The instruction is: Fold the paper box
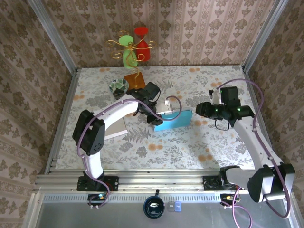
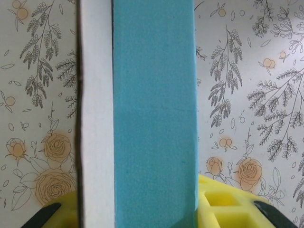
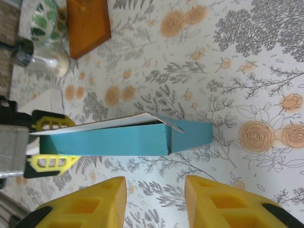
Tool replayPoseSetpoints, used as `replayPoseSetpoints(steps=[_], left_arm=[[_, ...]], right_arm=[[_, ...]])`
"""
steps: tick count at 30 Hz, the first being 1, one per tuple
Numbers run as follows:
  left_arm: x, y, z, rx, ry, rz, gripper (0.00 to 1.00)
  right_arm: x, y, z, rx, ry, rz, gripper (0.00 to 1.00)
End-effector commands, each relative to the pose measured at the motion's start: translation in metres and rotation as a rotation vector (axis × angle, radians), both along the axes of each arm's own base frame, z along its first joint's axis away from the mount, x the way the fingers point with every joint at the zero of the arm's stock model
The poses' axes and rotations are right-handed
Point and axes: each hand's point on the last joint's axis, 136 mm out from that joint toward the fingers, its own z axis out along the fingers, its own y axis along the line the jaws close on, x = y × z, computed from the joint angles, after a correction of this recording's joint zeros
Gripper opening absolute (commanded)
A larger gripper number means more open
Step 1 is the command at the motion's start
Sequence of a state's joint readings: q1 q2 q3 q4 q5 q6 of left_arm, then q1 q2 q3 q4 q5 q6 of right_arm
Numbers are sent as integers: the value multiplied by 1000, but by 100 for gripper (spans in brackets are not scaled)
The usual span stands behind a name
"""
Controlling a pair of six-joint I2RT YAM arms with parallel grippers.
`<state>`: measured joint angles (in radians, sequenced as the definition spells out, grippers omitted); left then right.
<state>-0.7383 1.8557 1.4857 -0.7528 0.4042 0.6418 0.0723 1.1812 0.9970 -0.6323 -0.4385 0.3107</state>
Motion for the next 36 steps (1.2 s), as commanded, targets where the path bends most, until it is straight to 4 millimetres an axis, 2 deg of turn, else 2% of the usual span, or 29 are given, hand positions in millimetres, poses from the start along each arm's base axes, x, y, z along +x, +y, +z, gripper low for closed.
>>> replayPoseSetpoints(steps=[1, 10, 16, 17, 20, 36], left_arm=[[-18, 12, 0, 36, 42, -55, 27], [-16, 14, 2, 19, 66, -59, 26], [-15, 12, 1, 18, 76, -61, 26], [-15, 11, 1, 17, 76, -60, 26], [-14, 11, 1, 18, 78, -58, 26], [-11, 9, 0, 20, 80, -52, 25]], right_arm=[[-1, 7, -2, -35, -8, 119, 39], [17, 11, -8, -101, -6, 227, 39], [21, 26, -3, -86, -27, 295, 38], [24, 29, -11, -81, -5, 306, 38], [26, 35, -11, -66, -4, 323, 36], [21, 31, -21, -88, 19, 314, 27]])
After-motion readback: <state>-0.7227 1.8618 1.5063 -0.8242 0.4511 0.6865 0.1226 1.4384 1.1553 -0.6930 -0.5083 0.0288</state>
